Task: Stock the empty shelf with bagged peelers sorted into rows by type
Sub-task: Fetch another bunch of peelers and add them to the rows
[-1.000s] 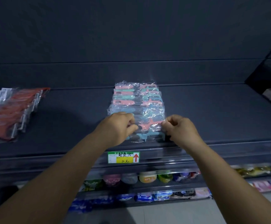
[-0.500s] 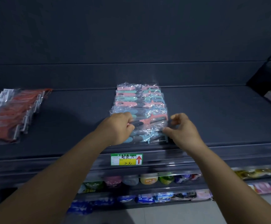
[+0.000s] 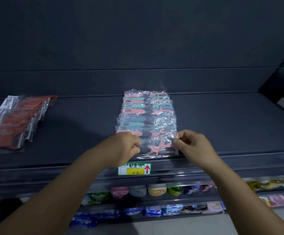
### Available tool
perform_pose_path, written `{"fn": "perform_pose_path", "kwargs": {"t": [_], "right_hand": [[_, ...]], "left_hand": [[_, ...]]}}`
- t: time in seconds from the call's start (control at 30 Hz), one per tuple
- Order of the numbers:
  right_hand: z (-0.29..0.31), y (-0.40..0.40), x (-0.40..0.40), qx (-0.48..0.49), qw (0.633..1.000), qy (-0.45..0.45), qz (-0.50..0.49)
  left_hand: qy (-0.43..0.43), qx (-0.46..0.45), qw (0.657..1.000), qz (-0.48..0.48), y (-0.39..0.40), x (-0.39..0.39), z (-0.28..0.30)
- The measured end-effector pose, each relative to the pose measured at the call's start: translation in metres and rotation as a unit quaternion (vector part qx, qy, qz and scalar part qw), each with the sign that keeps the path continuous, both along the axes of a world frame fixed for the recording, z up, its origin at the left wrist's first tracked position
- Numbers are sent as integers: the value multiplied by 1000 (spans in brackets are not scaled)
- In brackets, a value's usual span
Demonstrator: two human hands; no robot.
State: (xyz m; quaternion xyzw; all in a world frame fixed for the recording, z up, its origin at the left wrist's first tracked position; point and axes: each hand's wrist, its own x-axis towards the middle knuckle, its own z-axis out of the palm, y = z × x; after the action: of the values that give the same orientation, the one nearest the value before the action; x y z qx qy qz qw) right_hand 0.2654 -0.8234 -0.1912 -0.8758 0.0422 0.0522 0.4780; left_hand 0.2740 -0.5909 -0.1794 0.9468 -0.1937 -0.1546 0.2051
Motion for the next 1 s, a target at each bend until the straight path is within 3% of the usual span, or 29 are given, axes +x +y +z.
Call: {"fn": "perform_pose_path", "kwargs": {"t": [0.2, 0.4, 0.53, 0.63, 0.7, 0.83, 1.0], "right_hand": [[-1, 6, 9, -81, 997, 10, -3], [-1, 1, 10, -93, 996, 1, 10], [-2, -2, 7, -141, 989, 23, 24], [-3, -2, 10, -163, 986, 21, 6], [-3, 0, 11, -143, 989, 34, 4], [-7, 6, 14, -108, 991, 53, 57], [-6, 6, 16, -102, 988, 68, 90]], "left_hand": [[-29, -39, 998, 34, -1, 4, -8], [-48, -68, 995, 61, -8, 6, -19], [-128, -41, 990, 51, -11, -2, -27], [-175, -67, 976, 107, -10, -5, -27], [-149, -72, 971, 173, -4, -1, -29], [19, -113, 972, 204, 6, 7, -33], [27, -124, 974, 188, -5, 0, -31]]}}
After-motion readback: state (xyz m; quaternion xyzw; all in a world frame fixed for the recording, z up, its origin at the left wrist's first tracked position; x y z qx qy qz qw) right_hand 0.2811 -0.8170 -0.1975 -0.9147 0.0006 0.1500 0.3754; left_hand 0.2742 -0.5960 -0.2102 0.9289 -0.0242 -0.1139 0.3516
